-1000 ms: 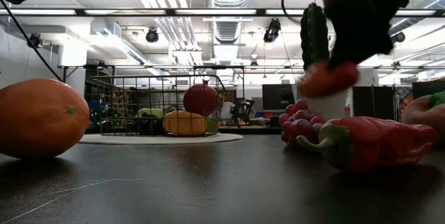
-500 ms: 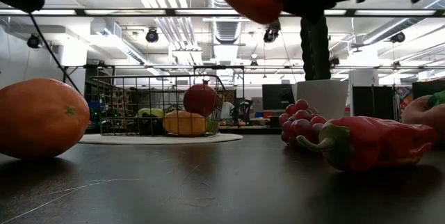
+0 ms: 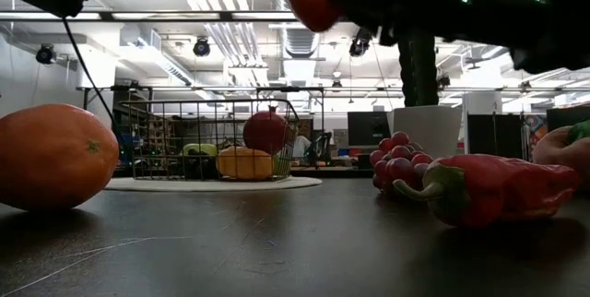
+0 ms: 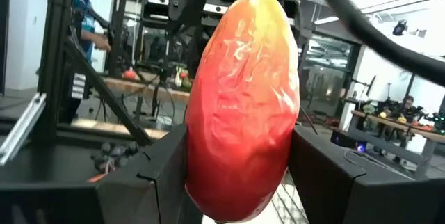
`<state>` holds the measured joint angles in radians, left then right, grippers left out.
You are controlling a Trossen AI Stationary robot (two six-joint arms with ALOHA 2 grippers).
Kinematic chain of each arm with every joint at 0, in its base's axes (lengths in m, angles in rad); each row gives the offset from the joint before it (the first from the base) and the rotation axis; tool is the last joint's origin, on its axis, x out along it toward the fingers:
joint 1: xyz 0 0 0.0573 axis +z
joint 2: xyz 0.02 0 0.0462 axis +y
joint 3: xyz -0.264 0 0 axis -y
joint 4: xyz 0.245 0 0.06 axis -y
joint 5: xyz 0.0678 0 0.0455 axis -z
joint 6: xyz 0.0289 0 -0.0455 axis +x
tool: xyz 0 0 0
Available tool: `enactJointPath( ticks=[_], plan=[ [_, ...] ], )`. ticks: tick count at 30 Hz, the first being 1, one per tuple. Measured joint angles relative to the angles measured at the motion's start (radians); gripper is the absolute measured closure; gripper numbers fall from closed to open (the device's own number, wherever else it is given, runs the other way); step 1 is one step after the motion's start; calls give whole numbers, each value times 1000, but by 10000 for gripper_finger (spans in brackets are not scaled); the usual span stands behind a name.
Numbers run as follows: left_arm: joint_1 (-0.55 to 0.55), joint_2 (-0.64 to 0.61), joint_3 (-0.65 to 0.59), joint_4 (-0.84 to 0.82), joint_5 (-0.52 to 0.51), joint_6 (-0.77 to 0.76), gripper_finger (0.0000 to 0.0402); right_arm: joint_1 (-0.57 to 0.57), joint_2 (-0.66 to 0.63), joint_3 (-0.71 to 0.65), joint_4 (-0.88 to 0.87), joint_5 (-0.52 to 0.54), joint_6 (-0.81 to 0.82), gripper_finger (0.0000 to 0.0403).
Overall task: Build produce basket
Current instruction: Put the top mango in the gold wire basket
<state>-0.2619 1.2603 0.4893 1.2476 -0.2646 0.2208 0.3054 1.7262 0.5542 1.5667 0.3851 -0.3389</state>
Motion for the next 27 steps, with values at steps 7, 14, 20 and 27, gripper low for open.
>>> enactJointPath(
  ticks=[7,14,20,27],
  plan=[
    [-4,40,25,-12,81,-37,136,0,62,66,2,-1,-21,200],
    [0,58,25,-59,49,-109,96,0,56,68,3,-1,-19,200],
    [5,145,47,-50,48,-111,80,0,56,67,3,-1,-11,200],
    [7,272,153,-51,46,-101,79,0,57,67,2,-4,1,200]
  ],
)
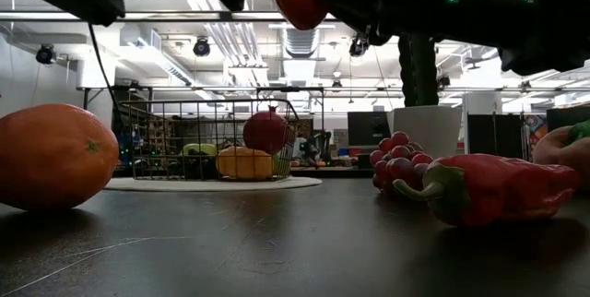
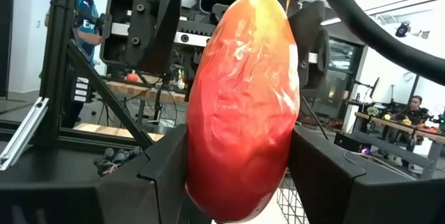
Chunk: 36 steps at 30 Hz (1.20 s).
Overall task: Build produce basket
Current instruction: Put the top mango in the gold wire basket
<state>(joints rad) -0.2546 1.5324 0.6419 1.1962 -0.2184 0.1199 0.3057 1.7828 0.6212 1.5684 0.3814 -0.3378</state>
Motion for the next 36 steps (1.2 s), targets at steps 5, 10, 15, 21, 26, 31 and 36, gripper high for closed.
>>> enactJointPath(
  ticks=[5,10,15,21,26,31,36],
  plan=[
    [0,17,19,-1,1,0,82,0,0,0,-4,0,2,200],
    [0,6,10,-2,1,-2,120,0,0,0,-12,-4,4,200],
    [0,6,10,-3,0,-2,189,2,0,-1,-18,-8,0,200],
    [0,5,11,-11,-1,-2,249,1,0,-1,-24,-4,14,185],
    [0,5,8,-11,-24,-1,249,0,-3,-2,-28,12,42,150],
    [0,3,13,-26,-26,-3,249,0,-41,-3,-86,18,58,120],
    [-1,-26,10,-63,-52,-5,246,0,-149,-3,-256,21,115,101]
  ],
)
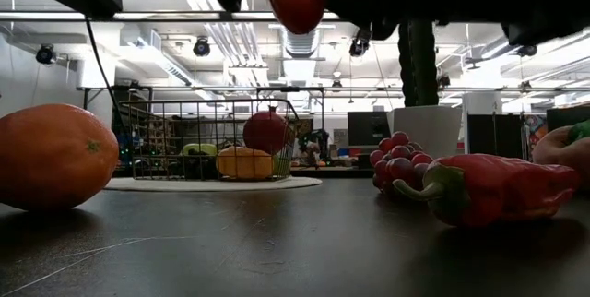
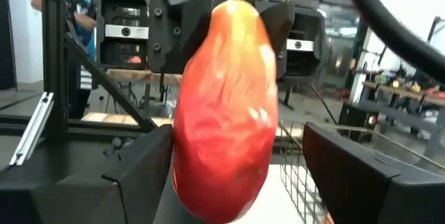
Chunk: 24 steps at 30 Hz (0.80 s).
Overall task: Build produce basket
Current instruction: Put the top mango in the gold wire basket
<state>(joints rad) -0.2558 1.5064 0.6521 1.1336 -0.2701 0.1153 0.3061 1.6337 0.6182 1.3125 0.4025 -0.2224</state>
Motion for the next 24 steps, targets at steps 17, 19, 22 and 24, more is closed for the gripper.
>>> enactJointPath(
  ticks=[17,19,22,24],
  plan=[
    [57,-365,14,-688,-529,106,243,1,-391,1,-695,-7,267,74],
    [95,-407,14,-757,-590,109,243,1,-391,1,-709,-8,277,72],
    [165,-453,19,-883,-602,98,243,1,-375,1,-706,-8,281,72],
    [217,-466,19,-943,-603,76,242,1,-364,1,-709,-9,290,74]
  ],
)
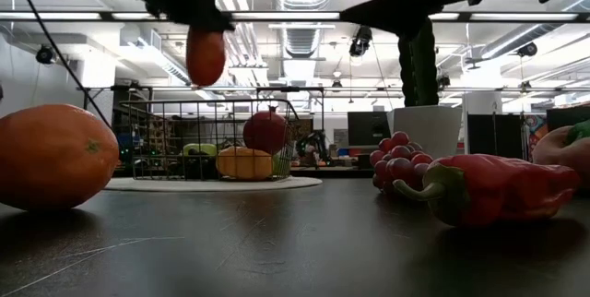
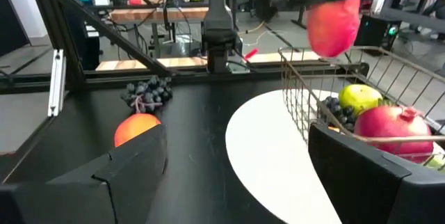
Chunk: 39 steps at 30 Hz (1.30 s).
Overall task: Build produce basket
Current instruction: Put the top mango in the gold wire basket
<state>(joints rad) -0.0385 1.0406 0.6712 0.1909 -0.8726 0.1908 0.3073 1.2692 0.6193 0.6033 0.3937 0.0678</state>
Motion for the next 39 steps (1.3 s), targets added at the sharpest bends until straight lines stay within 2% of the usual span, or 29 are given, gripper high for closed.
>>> enactJointPath(
  ticks=[6,13,21,39],
  plan=[
    [163,5,-2,-181,2,-37,242,0,32,0,3,0,30,75],
    [274,68,-8,-234,52,-94,242,0,57,0,-1,35,38,75],
    [294,151,-20,-236,52,-182,242,0,68,0,1,54,41,75],
    [299,261,-23,-231,45,-211,242,0,71,0,0,54,45,75]
  ],
)
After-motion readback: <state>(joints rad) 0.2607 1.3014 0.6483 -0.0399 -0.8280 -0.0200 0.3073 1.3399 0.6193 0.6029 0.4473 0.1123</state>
